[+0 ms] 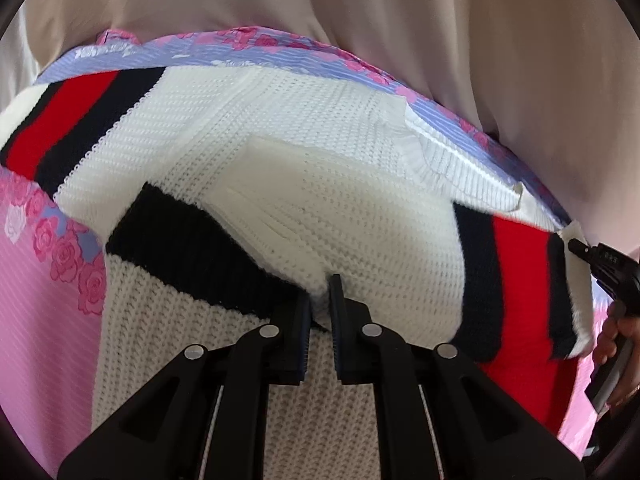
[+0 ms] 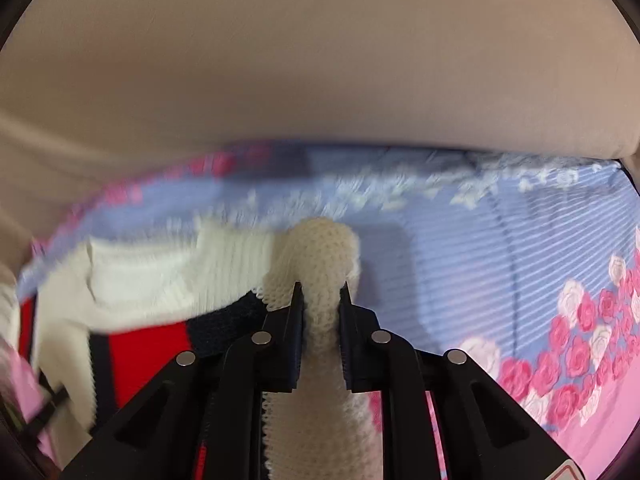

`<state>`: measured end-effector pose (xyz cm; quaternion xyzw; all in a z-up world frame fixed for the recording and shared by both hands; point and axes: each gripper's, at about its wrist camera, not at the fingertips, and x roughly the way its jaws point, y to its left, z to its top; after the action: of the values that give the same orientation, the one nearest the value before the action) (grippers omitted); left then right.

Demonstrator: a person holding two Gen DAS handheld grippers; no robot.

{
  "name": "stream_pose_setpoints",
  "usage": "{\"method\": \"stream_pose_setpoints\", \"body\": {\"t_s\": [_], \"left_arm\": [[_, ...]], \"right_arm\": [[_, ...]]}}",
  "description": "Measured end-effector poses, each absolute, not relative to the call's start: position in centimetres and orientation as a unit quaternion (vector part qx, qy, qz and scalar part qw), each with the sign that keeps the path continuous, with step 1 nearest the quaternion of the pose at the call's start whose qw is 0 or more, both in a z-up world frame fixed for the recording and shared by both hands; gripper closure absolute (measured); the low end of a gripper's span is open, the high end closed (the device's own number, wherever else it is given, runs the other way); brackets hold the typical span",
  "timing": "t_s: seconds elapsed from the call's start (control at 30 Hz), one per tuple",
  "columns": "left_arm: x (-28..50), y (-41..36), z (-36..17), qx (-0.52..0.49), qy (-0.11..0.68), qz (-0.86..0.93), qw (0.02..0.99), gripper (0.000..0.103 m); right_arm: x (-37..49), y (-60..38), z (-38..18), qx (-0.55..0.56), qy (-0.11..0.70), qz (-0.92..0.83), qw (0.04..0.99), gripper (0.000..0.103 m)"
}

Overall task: Fold small clothes
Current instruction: 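Fold the held sleeve across the sweater body with the right tool, then release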

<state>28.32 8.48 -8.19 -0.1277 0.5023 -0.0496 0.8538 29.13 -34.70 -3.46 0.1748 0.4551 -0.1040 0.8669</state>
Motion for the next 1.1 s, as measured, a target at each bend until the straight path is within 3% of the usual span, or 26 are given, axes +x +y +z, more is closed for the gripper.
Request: {"method": "stream_pose_setpoints", "body": {"t_s": [0.1,0.23,0.27,0.33,0.47,0.5,0.57,0.8,0.93,1.07,1.1], "left_arm": [[28.3,8.3,-8.3,-0.122,0.504,-0.048,0.854,0.093],[28.6,8.6,-8.3,-0.131,0.508,-0.048,0.85,0.093],[28.6,8.6,-8.4,-0.133,0.509,-0.049,0.849,0.093],[28.6,8.6,-8.4,-0.134,0.509,-0.05,0.849,0.093],[28.5,8.6,-8.5,-0.136,0.507,-0.053,0.849,0.093],[28.4,8.5,-8.5,-0.136,0.506,-0.052,0.85,0.093],[28.3,8.6,-8.5,-0.138,0.506,-0.051,0.85,0.093],[27.1,10.0,-8.5,-0.175,0.508,-0.055,0.842,0.093],[26.6,10.9,-8.7,-0.199,0.512,-0.058,0.834,0.093],[25.2,14.0,-6.4,-0.237,0.482,-0.058,0.841,0.093],[24.9,15.3,-5.7,-0.249,0.469,-0.054,0.846,0.086]], "right_arm": [[29.0,-36.5,-6.4,0.21,0.473,-0.125,0.847,0.087],[27.8,-34.9,-3.9,0.191,0.469,-0.112,0.855,0.085],[26.3,-34.6,-2.7,0.196,0.452,-0.109,0.863,0.082],[22.3,-34.2,-1.2,0.199,0.429,-0.114,0.874,0.055],[14.9,-33.5,-4.1,0.233,0.46,-0.113,0.849,0.054],[13.8,-33.4,-5.1,0.241,0.472,-0.114,0.84,0.054],[13.4,-32.7,-7.3,0.253,0.496,-0.103,0.824,0.093],[12.5,-34.1,-7.9,0.262,0.485,-0.126,0.825,0.096],[13.2,-31.3,-5.1,0.219,0.467,-0.122,0.848,0.089],[15.5,-30.6,-7.1,0.194,0.501,-0.162,0.828,0.091],[15.2,-30.3,-6.6,0.189,0.497,-0.166,0.83,0.09]]}}
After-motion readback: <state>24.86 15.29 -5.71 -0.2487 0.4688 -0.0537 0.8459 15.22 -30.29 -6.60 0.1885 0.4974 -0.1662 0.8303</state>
